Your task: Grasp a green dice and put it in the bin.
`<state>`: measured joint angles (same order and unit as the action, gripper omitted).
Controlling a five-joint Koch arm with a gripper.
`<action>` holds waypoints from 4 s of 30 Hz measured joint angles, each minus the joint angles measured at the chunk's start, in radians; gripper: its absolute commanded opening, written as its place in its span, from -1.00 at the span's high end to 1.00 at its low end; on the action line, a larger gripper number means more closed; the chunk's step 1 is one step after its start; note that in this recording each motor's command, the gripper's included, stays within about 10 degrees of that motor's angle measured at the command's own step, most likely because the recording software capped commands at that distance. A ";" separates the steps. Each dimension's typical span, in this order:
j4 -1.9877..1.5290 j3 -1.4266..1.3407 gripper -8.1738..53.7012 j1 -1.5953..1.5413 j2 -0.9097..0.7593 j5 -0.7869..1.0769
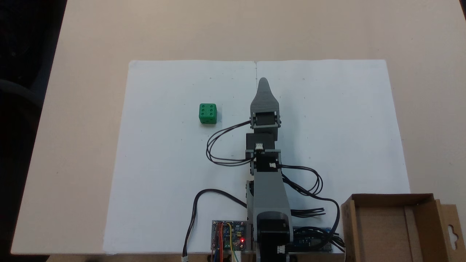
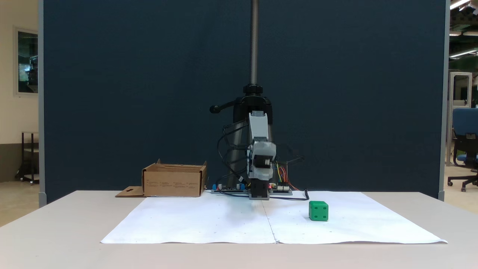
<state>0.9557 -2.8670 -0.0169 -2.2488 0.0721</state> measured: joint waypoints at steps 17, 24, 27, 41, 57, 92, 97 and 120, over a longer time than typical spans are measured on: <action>-1.100 0.578 -0.66 0.021 0.006 0.000; -1.463 0.830 -0.67 0.017 0.089 -0.029; -1.615 0.968 -0.67 0.012 0.176 -0.084; -2.086 1.220 -0.66 -0.307 0.423 -0.440; -1.983 1.339 -0.61 -0.601 0.707 -0.597; -1.864 1.339 -0.61 -0.575 0.914 -0.747; -1.844 1.339 -0.61 -0.575 0.933 -0.750; -1.756 1.342 -0.61 -0.588 1.057 -0.750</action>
<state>-0.8007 -1.5248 -0.6044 -1.1919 -0.6780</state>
